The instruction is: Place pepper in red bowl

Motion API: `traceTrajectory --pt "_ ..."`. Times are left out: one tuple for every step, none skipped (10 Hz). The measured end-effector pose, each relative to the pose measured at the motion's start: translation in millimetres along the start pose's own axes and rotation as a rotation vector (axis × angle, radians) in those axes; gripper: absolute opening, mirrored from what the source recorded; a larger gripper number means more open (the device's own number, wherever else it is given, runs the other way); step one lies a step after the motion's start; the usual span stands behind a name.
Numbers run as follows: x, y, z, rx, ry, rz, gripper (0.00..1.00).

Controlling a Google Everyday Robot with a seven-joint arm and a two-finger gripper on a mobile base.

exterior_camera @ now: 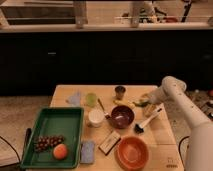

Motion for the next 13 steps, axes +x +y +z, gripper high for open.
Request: traceTrajectory --pt "-0.4 -0.5 1.4 -0.003 0.0 -0.001 0.75" --pt "0.1 -0.2 2.2 -0.007 -0.001 -0.002 0.64" --pt "0.1 1.9 1.6 -0.014 -0.003 -0.003 0.56" --pt "1.8 2.2 0.6 -0.01 -0.004 -0.001 0.48" --pt "2.3 0.6 0.1 -0.005 -0.002 -0.003 0.33" --pt "2.4 0.5 -0.3 -0.004 -0.001 -0.003 0.27" --pt "2.4 -0.4 -2.3 -0.002 0.001 -0.004 0.18" --pt "2.7 -0.2 -3.2 -0.003 0.002 -0.005 0.08" --pt "3.7 0.7 -3.6 -0.005 0.004 -0.005 0.01" --pt "4.8 1.0 -3.7 -0.006 0.007 -0.005 0.0" --pt "3.8 1.0 -4.8 -0.003 0.012 -0.018 0.0" --pt "0.7 0.2 -11.5 0.009 0.01 -0.034 0.0" --pt "-1.1 0.0 -20.3 0.022 0.009 -0.048 0.0"
